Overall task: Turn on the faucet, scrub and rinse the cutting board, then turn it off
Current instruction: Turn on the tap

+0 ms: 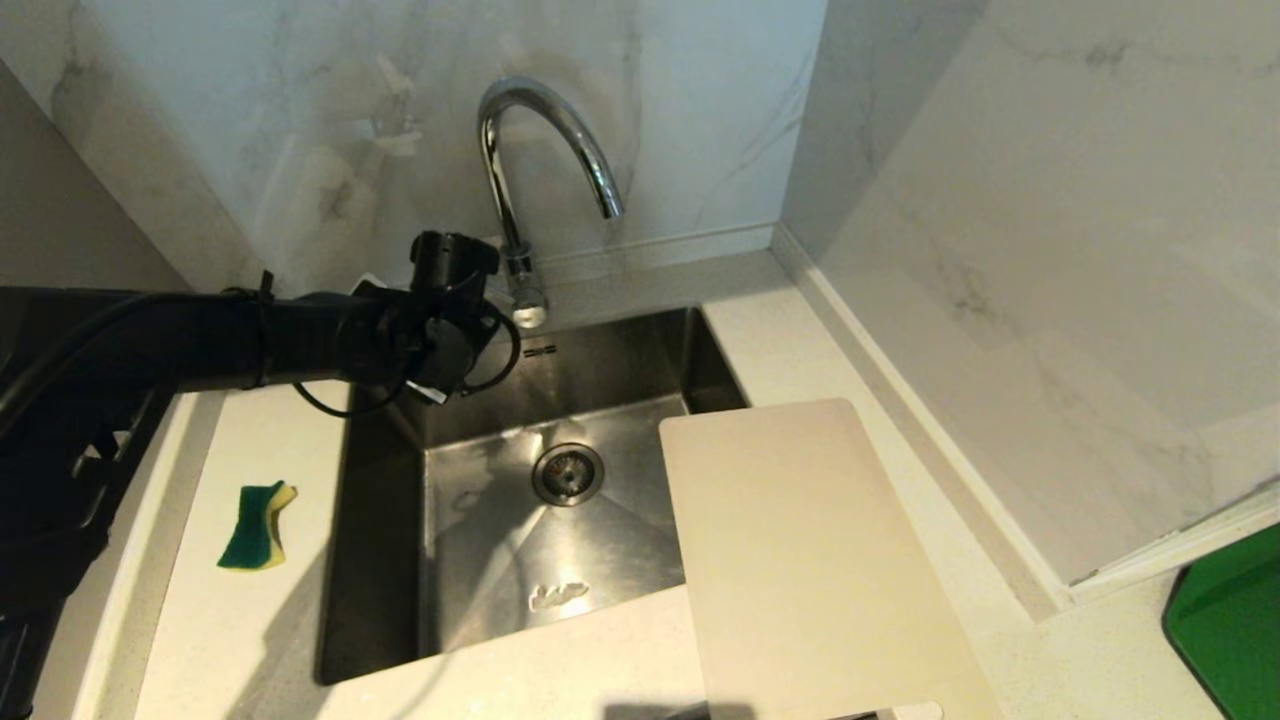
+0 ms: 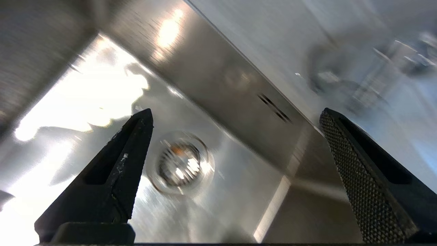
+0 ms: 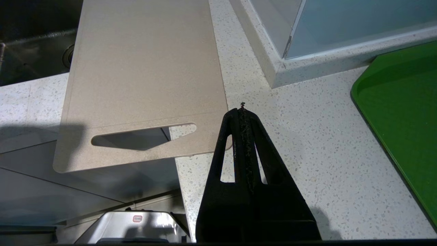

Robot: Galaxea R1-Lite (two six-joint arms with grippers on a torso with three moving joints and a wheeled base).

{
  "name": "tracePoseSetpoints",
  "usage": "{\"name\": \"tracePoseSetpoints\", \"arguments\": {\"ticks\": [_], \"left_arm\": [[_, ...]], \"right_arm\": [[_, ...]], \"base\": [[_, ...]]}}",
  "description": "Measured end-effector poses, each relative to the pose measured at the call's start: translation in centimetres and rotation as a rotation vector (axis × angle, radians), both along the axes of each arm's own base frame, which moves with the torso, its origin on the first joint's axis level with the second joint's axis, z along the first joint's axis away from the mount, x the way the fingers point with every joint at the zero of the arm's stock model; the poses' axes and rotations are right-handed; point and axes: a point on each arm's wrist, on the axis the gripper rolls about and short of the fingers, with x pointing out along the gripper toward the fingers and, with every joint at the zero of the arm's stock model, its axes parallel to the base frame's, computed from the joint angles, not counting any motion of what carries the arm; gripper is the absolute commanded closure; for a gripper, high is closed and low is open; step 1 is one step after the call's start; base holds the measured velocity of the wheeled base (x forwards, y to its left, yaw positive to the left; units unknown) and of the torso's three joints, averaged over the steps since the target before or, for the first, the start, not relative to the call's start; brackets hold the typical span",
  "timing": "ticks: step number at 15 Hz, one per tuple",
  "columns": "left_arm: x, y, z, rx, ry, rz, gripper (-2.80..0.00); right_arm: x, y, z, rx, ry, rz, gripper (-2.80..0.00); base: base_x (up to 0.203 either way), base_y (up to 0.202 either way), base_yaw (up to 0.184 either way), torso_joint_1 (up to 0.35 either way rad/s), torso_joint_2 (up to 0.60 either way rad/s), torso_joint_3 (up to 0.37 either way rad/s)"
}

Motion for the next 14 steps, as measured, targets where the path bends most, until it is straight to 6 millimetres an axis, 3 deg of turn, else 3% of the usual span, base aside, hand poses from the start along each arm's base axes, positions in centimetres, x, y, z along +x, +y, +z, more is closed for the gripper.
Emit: {"name": "tracePoseSetpoints", "arguments": {"ticks": [6,10,14], "left_arm": [[-0.7,-0.1,3.1,-0.056,-0.125,-0.039,-2.8],[0.0,-0.5,3.2,0.007,-0.206,0.003,-2.8],[1.0,-2.2,2.1,0.156,-0.278,0.057,-2.8]], "right_arm": [[0.0,0.0,0.0,0.0,-0.001,0.0,0.0],[0.0,0.0,0.0,0.0,-0.001,0.0,0.0],[0.0,0.0,0.0,0.0,-0.001,0.0,0.0]], "base": [[0.0,0.0,0.0,0.0,0.0,0.0],[0.0,0.0,0.0,0.0,0.0,0.0],[0.0,0.0,0.0,0.0,0.0,0.0]]}}
